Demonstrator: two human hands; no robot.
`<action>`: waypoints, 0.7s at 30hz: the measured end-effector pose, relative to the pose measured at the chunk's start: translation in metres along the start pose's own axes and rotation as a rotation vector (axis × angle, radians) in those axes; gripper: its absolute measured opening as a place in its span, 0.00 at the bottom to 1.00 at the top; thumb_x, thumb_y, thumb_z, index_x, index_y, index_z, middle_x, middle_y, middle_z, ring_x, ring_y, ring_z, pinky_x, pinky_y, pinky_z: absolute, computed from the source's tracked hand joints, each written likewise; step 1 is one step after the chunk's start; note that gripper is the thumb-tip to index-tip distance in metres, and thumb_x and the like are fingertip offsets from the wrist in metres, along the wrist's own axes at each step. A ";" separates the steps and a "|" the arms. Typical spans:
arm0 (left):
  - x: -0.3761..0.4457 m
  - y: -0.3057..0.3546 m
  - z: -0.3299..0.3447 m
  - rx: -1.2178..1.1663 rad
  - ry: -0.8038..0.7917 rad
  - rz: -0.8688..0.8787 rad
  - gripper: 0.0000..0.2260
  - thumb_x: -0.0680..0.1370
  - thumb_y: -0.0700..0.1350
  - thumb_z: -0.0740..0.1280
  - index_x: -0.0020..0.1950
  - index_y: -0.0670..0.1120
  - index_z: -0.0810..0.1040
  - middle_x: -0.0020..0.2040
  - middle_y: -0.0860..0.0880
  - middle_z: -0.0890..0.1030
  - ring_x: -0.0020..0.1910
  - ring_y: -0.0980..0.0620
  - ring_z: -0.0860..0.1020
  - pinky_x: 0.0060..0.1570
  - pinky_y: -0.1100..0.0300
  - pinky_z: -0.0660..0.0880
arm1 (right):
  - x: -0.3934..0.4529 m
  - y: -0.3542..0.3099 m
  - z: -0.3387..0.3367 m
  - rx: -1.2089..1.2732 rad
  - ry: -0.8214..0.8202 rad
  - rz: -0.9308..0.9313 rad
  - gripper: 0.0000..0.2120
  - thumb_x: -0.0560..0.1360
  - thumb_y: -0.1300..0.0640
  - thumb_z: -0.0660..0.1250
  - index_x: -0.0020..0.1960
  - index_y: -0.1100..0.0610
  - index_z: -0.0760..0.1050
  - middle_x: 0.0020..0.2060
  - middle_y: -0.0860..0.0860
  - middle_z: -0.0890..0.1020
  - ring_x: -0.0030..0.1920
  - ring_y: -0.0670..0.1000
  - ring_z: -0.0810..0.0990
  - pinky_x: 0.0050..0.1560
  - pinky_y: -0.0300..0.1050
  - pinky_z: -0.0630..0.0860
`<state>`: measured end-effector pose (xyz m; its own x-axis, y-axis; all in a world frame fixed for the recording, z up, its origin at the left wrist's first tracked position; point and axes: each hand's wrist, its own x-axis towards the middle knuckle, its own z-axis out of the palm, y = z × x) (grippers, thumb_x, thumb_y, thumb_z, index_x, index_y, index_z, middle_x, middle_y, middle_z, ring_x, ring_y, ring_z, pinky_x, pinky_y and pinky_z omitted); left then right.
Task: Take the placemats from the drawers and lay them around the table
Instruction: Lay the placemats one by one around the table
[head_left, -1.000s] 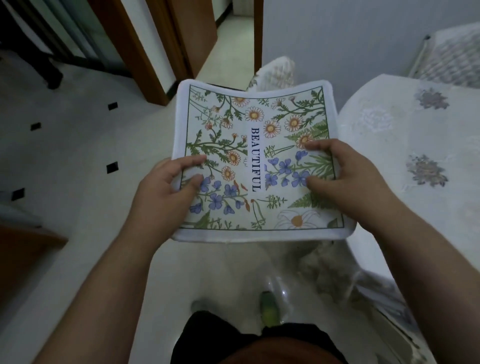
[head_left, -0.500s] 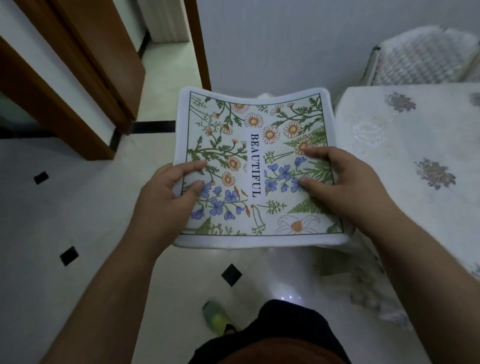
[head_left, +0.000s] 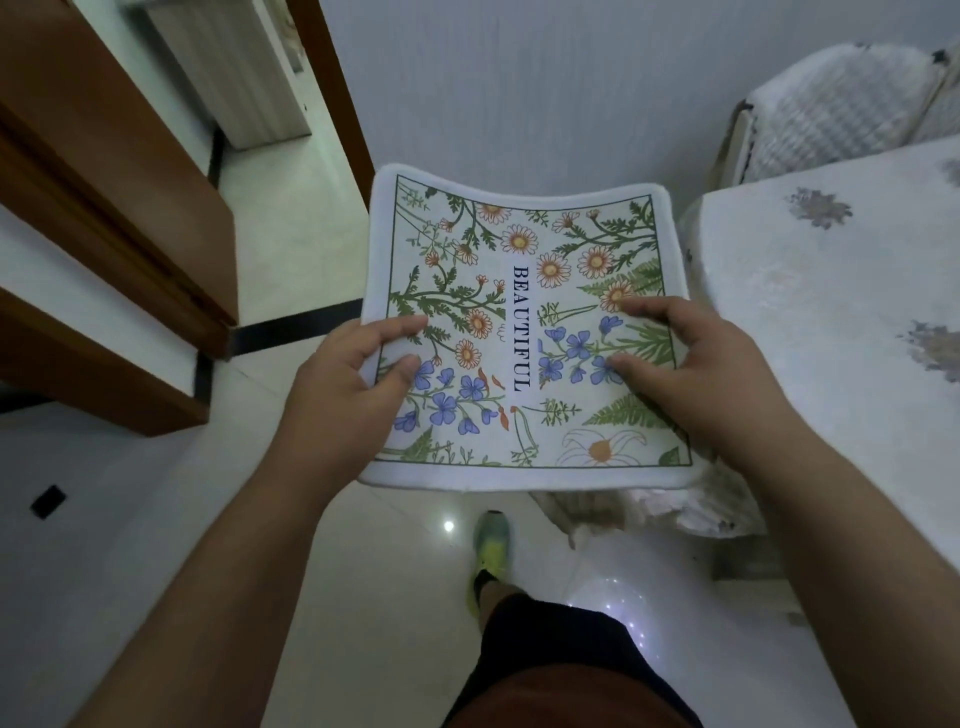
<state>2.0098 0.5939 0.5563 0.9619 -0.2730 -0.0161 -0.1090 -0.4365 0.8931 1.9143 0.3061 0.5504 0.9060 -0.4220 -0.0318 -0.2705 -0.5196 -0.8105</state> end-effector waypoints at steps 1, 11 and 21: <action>0.018 -0.005 -0.006 0.024 -0.008 0.006 0.14 0.81 0.45 0.69 0.62 0.61 0.81 0.61 0.60 0.77 0.58 0.58 0.80 0.49 0.57 0.84 | 0.016 -0.002 0.011 -0.009 0.009 0.004 0.24 0.71 0.49 0.77 0.65 0.40 0.76 0.60 0.44 0.80 0.50 0.41 0.80 0.49 0.33 0.77; 0.208 -0.016 -0.071 0.036 -0.031 0.008 0.14 0.81 0.44 0.68 0.63 0.61 0.81 0.60 0.60 0.75 0.59 0.57 0.80 0.48 0.61 0.83 | 0.194 -0.068 0.082 0.032 0.009 0.039 0.24 0.73 0.50 0.76 0.67 0.39 0.75 0.53 0.40 0.79 0.46 0.39 0.79 0.46 0.36 0.78; 0.402 -0.014 -0.059 0.004 -0.285 0.145 0.15 0.80 0.44 0.70 0.62 0.63 0.81 0.58 0.62 0.76 0.52 0.68 0.79 0.39 0.72 0.78 | 0.296 -0.087 0.094 0.042 0.255 0.236 0.24 0.73 0.50 0.76 0.66 0.37 0.75 0.55 0.39 0.81 0.46 0.39 0.82 0.42 0.38 0.82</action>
<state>2.4128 0.5405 0.5642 0.8274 -0.5614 -0.0149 -0.2409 -0.3788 0.8936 2.2364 0.2962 0.5571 0.7086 -0.7013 -0.0782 -0.4443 -0.3573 -0.8215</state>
